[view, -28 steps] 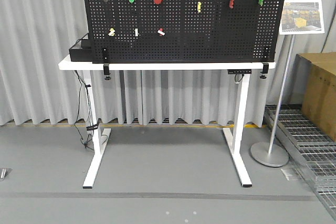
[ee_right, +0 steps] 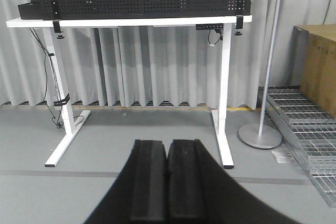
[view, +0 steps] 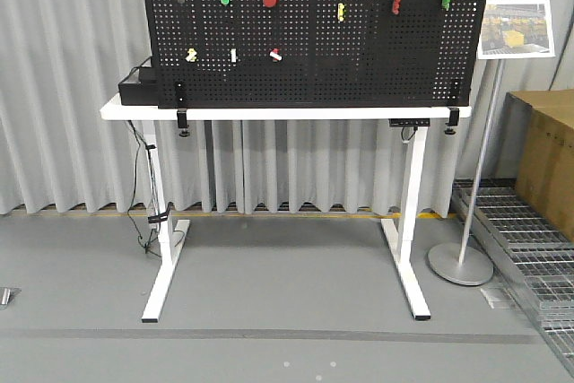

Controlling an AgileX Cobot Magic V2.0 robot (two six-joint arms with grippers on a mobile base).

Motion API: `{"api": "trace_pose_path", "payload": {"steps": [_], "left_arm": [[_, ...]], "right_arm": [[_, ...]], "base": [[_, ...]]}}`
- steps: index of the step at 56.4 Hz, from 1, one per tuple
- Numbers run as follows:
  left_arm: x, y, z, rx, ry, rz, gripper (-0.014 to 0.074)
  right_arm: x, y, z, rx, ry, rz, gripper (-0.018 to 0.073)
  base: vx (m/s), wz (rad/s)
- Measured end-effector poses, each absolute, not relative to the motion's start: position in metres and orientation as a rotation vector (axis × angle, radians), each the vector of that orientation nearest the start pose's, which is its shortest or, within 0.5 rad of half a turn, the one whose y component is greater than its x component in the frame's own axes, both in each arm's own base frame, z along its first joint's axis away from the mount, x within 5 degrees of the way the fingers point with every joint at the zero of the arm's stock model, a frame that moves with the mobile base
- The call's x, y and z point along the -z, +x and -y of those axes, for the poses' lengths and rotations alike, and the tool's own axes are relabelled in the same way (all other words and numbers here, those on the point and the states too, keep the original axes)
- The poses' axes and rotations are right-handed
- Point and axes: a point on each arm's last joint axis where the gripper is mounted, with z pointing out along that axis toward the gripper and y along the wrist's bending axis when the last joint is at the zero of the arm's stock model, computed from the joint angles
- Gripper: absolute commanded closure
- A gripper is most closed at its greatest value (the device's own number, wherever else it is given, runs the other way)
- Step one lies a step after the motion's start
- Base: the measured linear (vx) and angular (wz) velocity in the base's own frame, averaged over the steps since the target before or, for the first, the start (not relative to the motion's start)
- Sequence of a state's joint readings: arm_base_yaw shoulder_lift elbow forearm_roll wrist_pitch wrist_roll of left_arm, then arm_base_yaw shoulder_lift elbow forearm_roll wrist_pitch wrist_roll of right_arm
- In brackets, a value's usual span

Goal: Rotate knob clockwise with right arm
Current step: 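Drive the base forward toward the black pegboard on the white desk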

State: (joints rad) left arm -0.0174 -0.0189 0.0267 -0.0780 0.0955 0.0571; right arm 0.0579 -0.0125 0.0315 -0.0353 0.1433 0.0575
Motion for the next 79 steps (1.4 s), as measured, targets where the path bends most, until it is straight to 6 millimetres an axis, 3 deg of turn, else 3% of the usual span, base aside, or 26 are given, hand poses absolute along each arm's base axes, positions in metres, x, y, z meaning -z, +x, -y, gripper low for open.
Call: {"api": "trace_pose_path", "payload": {"steps": [37, 79], "left_arm": [[-0.1966, 0.0561, 0.0017, 0.036, 0.003, -1.587, 0.0603], [-0.1966, 0.0561, 0.0017, 0.036, 0.003, -1.587, 0.0603]], "right_arm": [[-0.1902, 0.0565, -0.0028, -0.057, -0.025, -1.646, 0.0568], [-0.1902, 0.0565, -0.0028, -0.057, -0.025, -1.646, 0.0568]], "base": [[0.05, -0.02], [0.27, 0.0]]}}
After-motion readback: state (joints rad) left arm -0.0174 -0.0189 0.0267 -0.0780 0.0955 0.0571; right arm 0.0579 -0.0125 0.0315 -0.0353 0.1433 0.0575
